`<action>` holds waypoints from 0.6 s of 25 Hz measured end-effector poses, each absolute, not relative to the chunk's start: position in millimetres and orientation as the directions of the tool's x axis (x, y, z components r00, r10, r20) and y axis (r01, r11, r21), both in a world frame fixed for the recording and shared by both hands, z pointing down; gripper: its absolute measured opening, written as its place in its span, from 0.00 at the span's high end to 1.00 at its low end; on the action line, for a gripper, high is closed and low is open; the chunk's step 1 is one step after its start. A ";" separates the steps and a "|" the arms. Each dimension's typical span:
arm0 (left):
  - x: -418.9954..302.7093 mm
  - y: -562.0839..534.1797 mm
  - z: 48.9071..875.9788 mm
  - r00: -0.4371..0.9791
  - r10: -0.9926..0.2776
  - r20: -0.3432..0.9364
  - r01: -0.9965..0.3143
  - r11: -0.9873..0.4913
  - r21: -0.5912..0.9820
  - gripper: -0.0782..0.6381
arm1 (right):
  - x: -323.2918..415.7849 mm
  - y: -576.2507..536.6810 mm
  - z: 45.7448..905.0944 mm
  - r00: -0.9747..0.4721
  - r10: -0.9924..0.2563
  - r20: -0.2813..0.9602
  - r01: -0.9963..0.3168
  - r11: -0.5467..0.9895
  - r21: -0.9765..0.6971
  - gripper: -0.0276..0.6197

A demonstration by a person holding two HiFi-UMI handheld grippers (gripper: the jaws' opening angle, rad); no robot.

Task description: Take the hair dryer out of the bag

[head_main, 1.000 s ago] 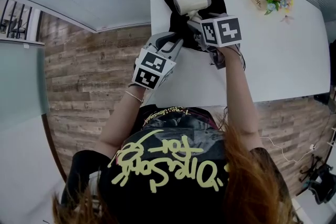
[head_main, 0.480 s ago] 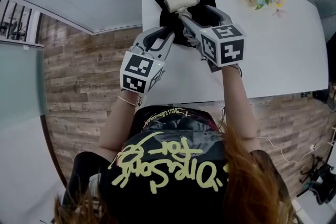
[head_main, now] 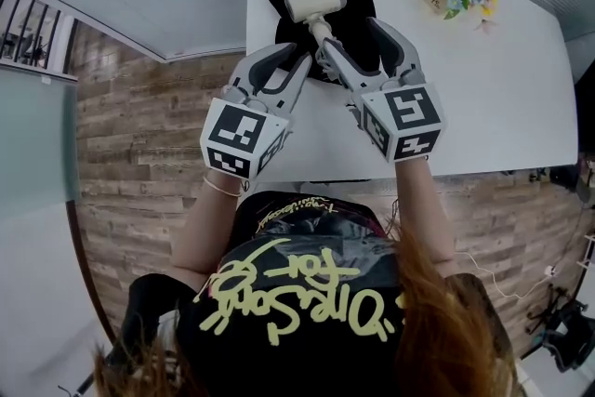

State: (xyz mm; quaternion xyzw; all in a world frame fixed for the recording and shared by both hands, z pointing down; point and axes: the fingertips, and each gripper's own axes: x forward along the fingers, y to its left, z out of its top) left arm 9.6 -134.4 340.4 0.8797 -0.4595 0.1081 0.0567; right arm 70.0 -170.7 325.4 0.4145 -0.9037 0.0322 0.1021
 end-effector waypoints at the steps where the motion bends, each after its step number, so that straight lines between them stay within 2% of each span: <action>1: 10.9 -133.7 335.2 0.555 -0.800 0.229 -0.821 -0.571 -0.002 0.78 | 71.6 -167.2 322.2 -0.639 -0.745 0.193 -0.753 0.656 0.039 0.49; 6: 13.4 -130.1 311.7 0.560 -0.812 0.166 -0.823 -0.569 -0.006 0.78 | 75.1 -148.6 306.1 -0.688 -0.719 0.104 -0.721 0.693 0.023 0.49; 15: 20.8 -125.7 296.9 0.578 -0.805 0.134 -0.812 -0.584 -0.006 0.78 | 88.8 -130.0 281.9 -0.709 -0.704 0.032 -0.703 0.710 0.034 0.49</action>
